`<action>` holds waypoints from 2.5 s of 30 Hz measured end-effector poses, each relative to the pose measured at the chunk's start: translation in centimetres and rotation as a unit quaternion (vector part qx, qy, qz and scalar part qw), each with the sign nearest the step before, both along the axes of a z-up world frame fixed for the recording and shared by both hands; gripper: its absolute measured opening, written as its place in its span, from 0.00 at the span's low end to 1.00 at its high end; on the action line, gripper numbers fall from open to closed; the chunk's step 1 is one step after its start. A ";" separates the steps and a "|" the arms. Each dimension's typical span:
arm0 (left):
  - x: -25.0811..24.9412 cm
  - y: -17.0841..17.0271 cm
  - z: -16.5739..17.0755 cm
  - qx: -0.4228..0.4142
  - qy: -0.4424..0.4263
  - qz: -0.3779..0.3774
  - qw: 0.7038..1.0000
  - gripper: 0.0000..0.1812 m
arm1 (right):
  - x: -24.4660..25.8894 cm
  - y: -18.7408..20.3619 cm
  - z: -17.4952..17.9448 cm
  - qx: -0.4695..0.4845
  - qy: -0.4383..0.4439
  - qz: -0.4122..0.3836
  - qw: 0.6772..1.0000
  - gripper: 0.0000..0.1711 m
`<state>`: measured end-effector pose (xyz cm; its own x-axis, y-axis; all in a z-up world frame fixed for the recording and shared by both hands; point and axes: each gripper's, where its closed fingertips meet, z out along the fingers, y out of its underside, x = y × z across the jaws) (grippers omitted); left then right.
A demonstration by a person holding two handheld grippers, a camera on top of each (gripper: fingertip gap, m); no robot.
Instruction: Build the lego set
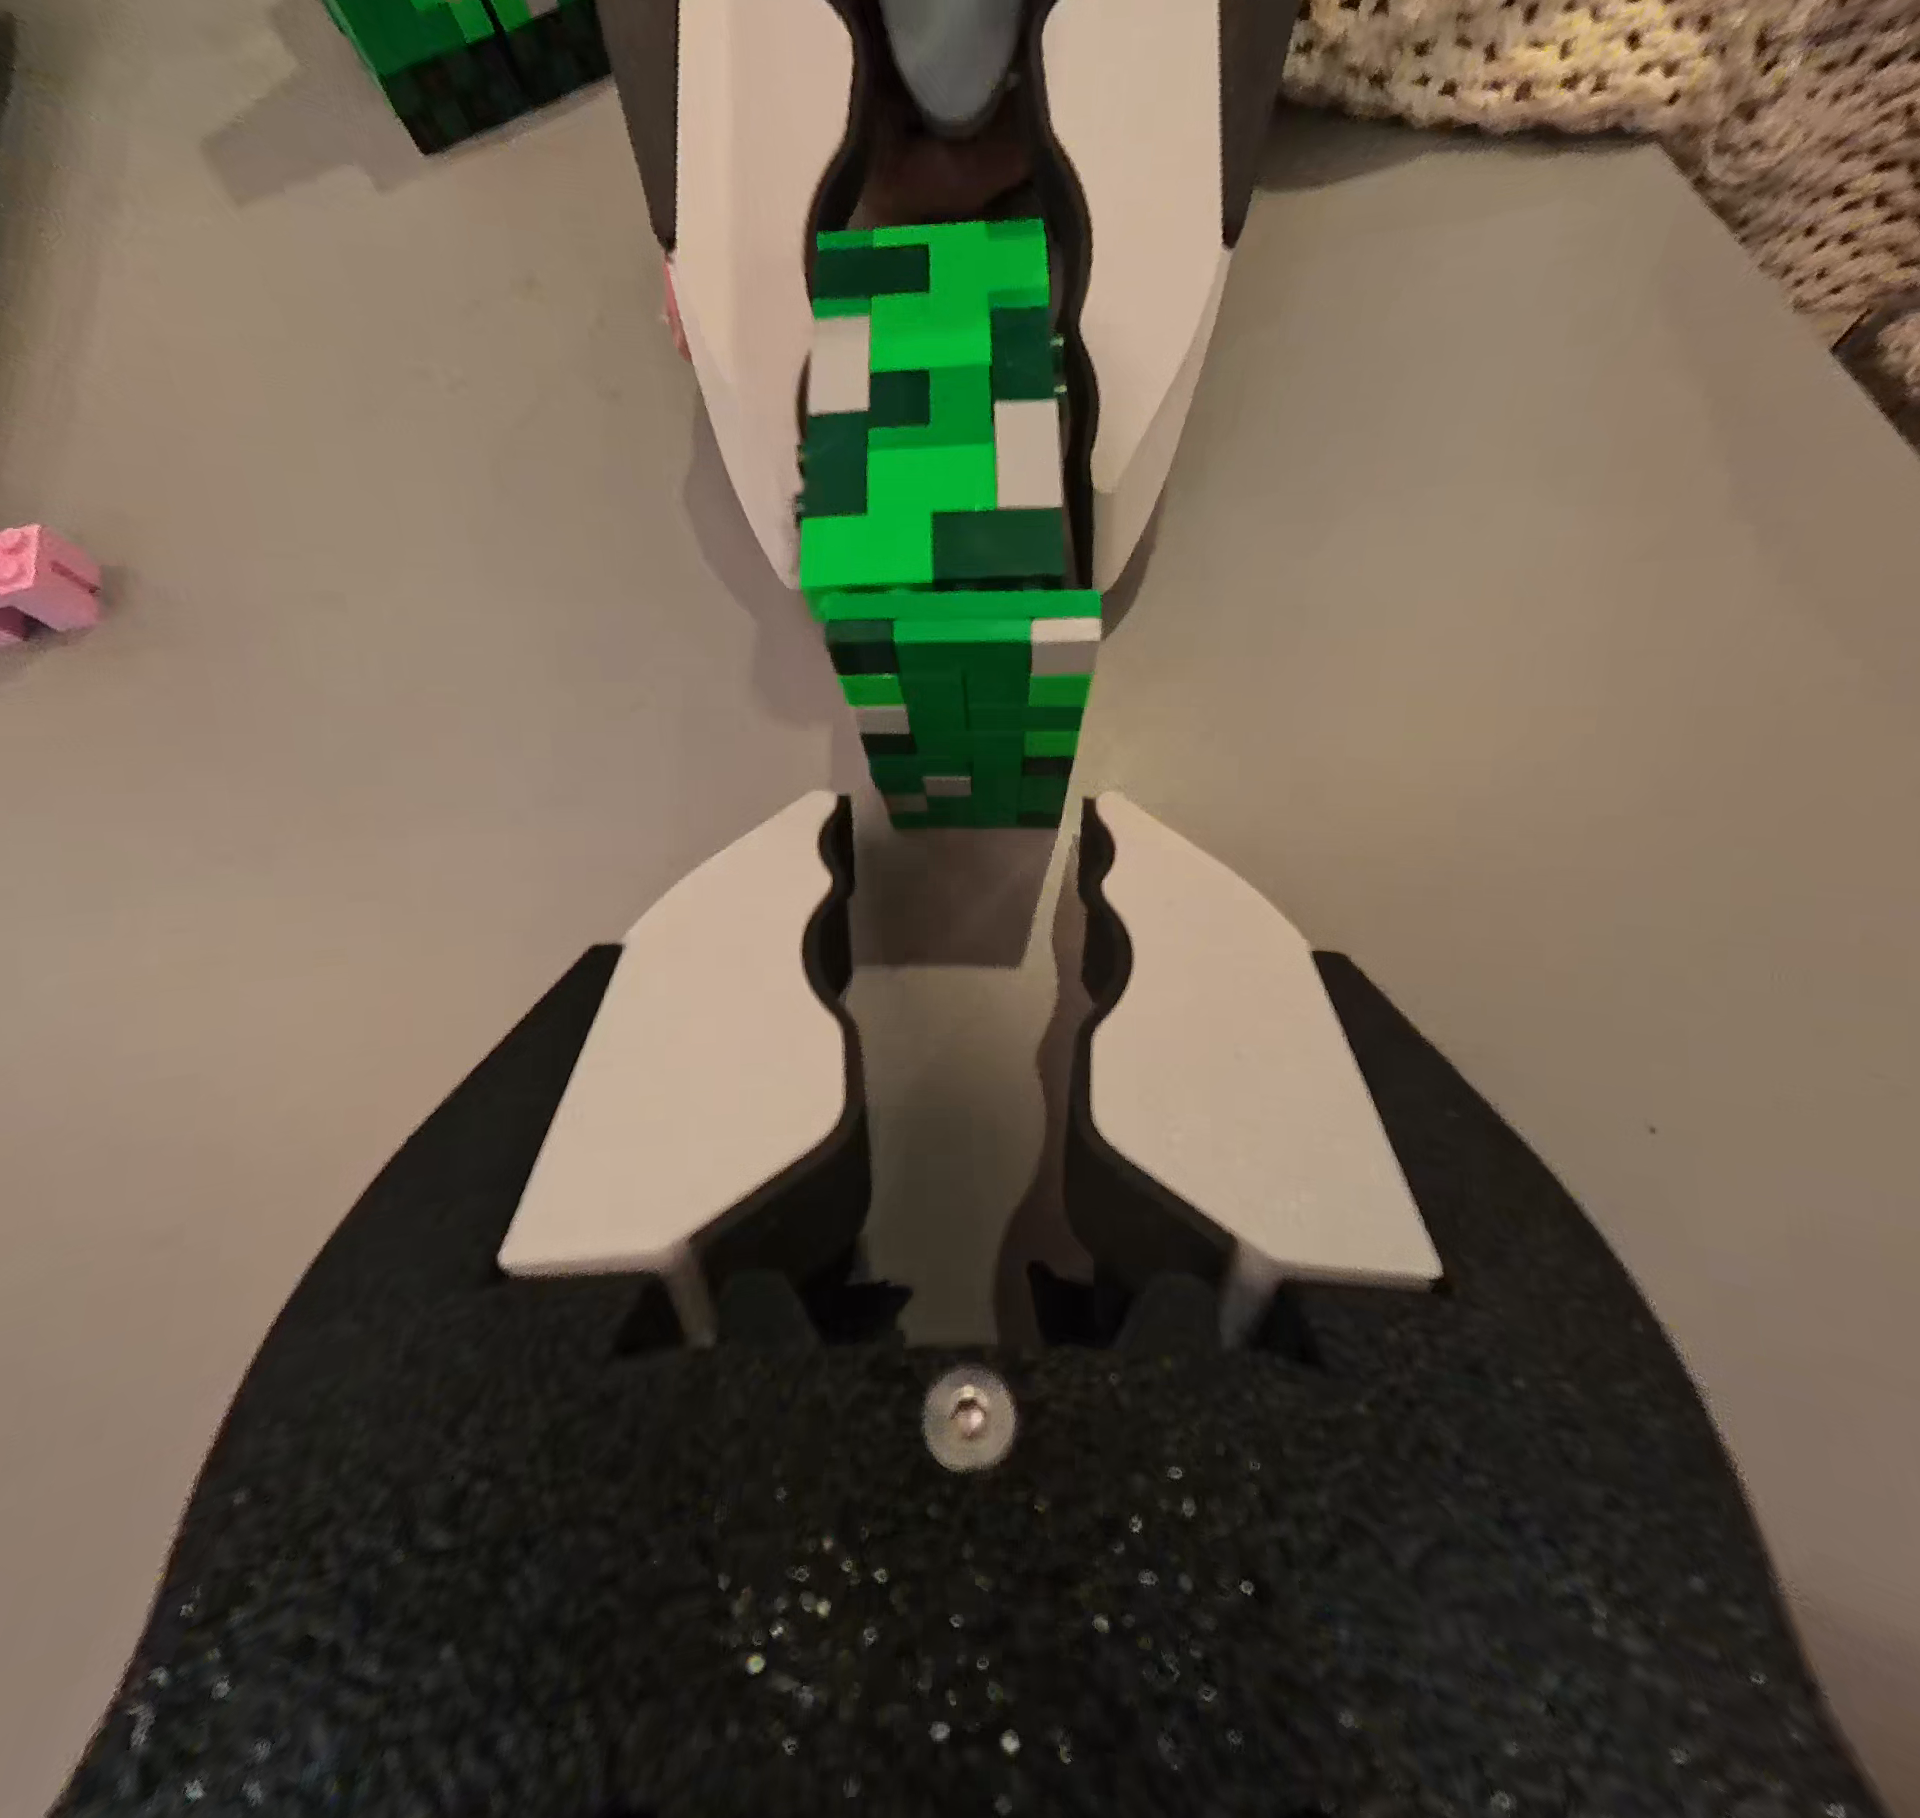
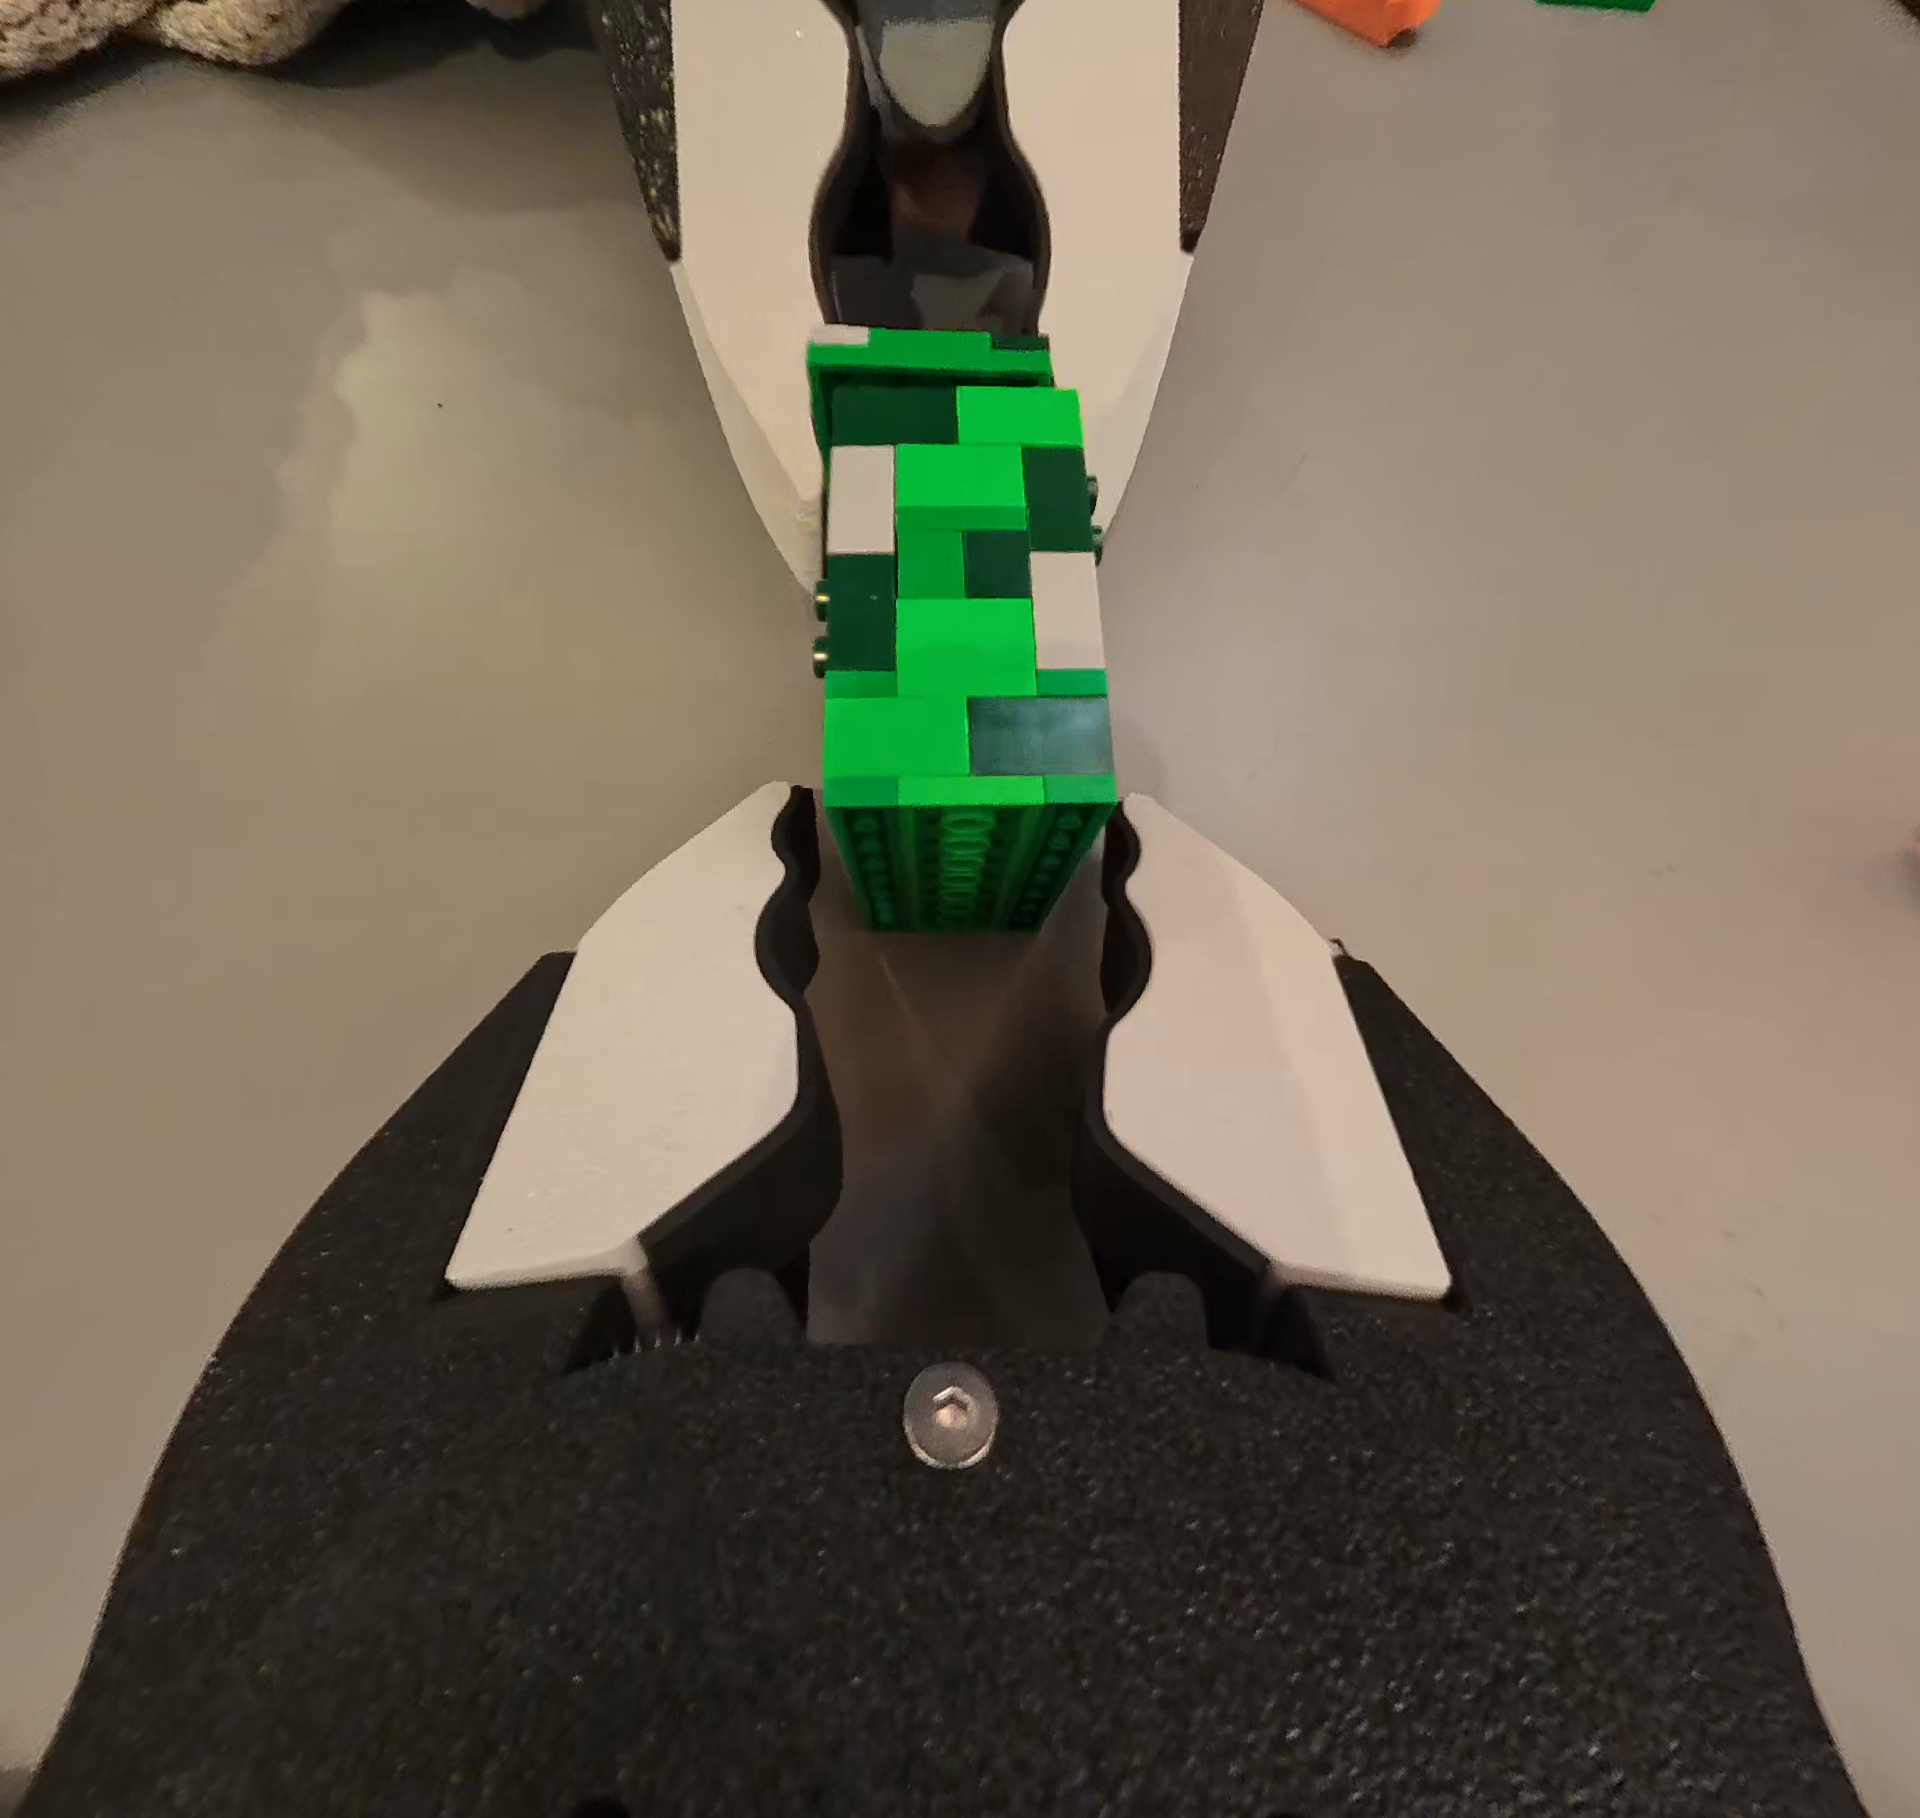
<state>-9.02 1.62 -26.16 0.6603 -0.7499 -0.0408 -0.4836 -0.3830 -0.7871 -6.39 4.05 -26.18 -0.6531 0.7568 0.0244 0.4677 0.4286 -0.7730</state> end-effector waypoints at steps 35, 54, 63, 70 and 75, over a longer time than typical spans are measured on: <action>-0.3 -0.3 -0.4 -0.010 0.019 0.010 1.000 0.18 | -0.5 -1.0 -0.1 0.003 -0.011 0.040 0.999 0.25; -0.2 -0.5 -0.4 -0.017 0.017 0.021 0.999 0.18 | -0.8 -1.1 -0.1 0.002 -0.010 0.039 0.999 0.24; -0.2 -0.5 -0.4 -0.018 0.022 0.034 0.999 0.18 | -1.4 -1.0 0.0 0.004 -0.007 0.022 1.000 0.24; -0.2 -0.6 -0.4 -0.017 0.016 0.029 0.999 0.18 | -1.3 -1.2 0.0 0.004 -0.007 0.028 1.000 0.24; -0.1 -0.6 -0.4 -0.017 0.015 0.028 0.999 0.18 | -1.4 -1.4 -0.1 0.002 -0.010 0.028 1.000 0.23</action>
<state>-9.16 1.05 -26.53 0.7002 -0.7130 -0.0362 -0.4840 -0.4367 -0.7583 -7.78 2.69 -26.24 -0.6954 0.7185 0.0137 0.4578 0.4576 -0.7623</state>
